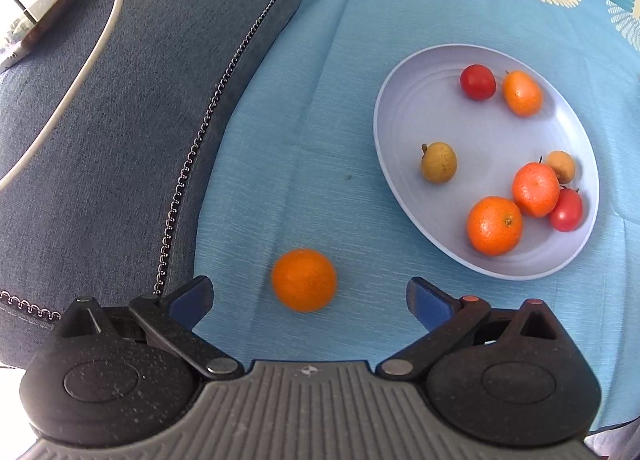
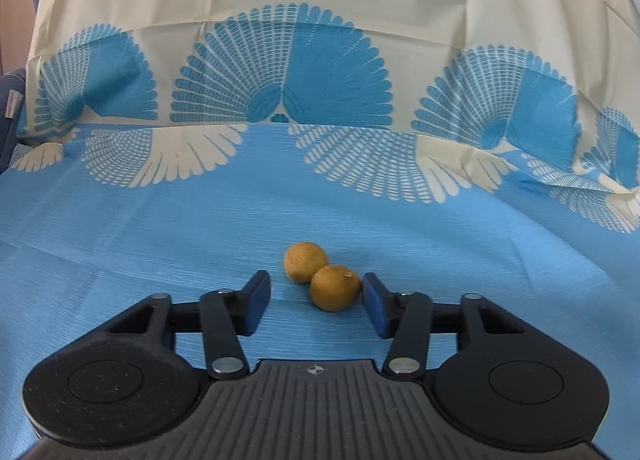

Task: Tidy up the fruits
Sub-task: 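Move the left tool to the orange while the right tool approaches two tan fruits, then grasp the orange with the left tool while the right tool grasps a tan fruit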

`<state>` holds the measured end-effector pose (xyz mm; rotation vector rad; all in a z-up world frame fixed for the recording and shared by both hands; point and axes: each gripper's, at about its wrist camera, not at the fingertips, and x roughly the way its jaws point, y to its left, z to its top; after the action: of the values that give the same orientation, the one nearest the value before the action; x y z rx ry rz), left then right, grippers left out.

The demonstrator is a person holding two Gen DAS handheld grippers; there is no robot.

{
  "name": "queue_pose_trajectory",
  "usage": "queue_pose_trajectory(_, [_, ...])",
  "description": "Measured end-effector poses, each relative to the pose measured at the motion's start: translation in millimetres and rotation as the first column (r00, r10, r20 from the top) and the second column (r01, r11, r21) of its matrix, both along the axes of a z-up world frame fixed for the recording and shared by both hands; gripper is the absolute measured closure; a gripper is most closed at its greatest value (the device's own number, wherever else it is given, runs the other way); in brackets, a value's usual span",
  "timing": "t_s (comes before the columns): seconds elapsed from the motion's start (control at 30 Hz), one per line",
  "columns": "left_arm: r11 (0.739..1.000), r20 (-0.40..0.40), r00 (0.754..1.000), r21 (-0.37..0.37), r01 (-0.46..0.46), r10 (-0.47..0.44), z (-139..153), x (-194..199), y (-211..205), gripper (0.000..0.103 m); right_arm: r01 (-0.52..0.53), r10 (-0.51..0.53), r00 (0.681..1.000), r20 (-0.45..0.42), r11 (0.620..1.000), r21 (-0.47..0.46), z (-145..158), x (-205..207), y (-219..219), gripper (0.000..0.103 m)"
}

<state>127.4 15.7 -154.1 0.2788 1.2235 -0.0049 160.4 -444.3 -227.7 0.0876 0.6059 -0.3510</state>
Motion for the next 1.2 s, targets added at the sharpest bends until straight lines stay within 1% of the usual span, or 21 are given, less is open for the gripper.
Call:
queue_pose_trajectory(0.07, [1.0, 0.002, 1.0, 0.002, -0.003, 0.003, -1.4, 1.7, 0.3, 0.0, -0.001, 0.001, 1.0, -0.01, 1.0, -0.013, -4.2, 4.1, 0.8, 0.046])
queue_pose_trajectory(0.17, [1.0, 0.003, 1.0, 0.008, -0.009, 0.009, -5.3, 5.0, 1.9, 0.0, 0.012, -0.013, 1.0, 0.01, 1.0, 0.019, -9.2, 6.5, -4.7, 0.044])
queue_pose_trajectory(0.27, [1.0, -0.001, 1.0, 0.01, -0.023, 0.023, -11.9, 9.6, 2.7, 0.0, 0.016, -0.017, 1.0, 0.025, 0.999, 0.032, -11.4, 9.5, -7.8, 0.042])
queue_pose_trajectory(0.33, [0.999, -0.003, 0.999, 0.012, -0.032, 0.032, -16.2, 11.4, 3.1, 0.0, 0.019, -0.02, 0.999, 0.032, 0.999, 0.037, -12.5, 10.6, -9.3, 0.043])
queue_pose_trajectory(0.37, [0.999, -0.003, 0.999, 0.015, -0.035, 0.035, -17.7, 12.1, 3.0, 0.0, 0.026, -0.028, 0.999, 0.037, 0.999, 0.034, -12.3, 9.7, -9.5, 0.052])
queue_pose_trajectory(0.4, [0.999, -0.003, 0.999, 0.016, -0.037, 0.037, -18.8, 13.0, 2.8, 0.0, 0.044, -0.046, 0.998, 0.044, 0.999, 0.032, -11.7, 7.8, -10.3, 0.07])
queue_pose_trajectory(0.43, [0.999, -0.003, 0.999, 0.015, -0.035, 0.036, -19.6, 14.2, 2.3, 0.0, 0.06, -0.062, 0.997, 0.049, 0.997, 0.038, -11.0, 6.3, -12.3, 0.078])
queue_pose_trajectory(0.5, [0.999, 0.001, 1.0, 0.018, -0.03, 0.03, -20.4, 15.5, 1.3, 0.0, 0.071, -0.073, 0.996, 0.053, 0.997, 0.041, -10.2, 4.9, -13.4, 0.077])
queue_pose_trajectory(0.63, [0.999, 0.008, 0.999, 0.02, -0.033, 0.033, -17.7, 13.7, 4.2, 0.0, 0.049, -0.048, 0.998, 0.036, 0.999, -0.022, -7.3, 7.3, -2.7, 0.077])
queue_pose_trajectory(0.8, [0.999, 0.013, 0.999, 0.019, -0.037, 0.036, -15.2, 15.4, 7.1, 0.0, 0.039, -0.034, 0.996, 0.082, 0.998, -0.057, 8.6, 2.8, 3.5, 0.077])
queue_pose_trajectory(0.9, [0.999, 0.009, 0.999, 0.019, -0.044, 0.044, -16.0, 18.7, 8.5, 0.0, 0.026, -0.023, 0.998, 0.057, 0.998, -0.055, 5.7, 12.1, -2.8, 0.077])
queue_pose_trajectory(1.0, [0.999, 0.006, 0.999, 0.021, -0.043, 0.043, -16.5, 18.7, 6.9, 0.0, 0.001, 0.001, 0.999, 0.051, 1.0, -0.027, 3.6, 18.7, -3.9, 0.077])
queue_pose_trajectory(1.07, [0.999, 0.008, 0.999, 0.021, -0.044, 0.044, -16.3, 18.5, 6.7, 0.0, -0.002, 0.003, 1.0, 0.012, 1.0, -0.025, -1.3, 23.9, 0.3, 0.077])
queue_pose_trajectory(1.2, [0.999, 0.012, 0.999, 0.025, -0.04, 0.04, -13.7, 16.6, 6.8, 0.0, 0.001, 0.0, 1.0, 0.028, 1.0, -0.009, -6.8, 21.5, -0.8, 0.077])
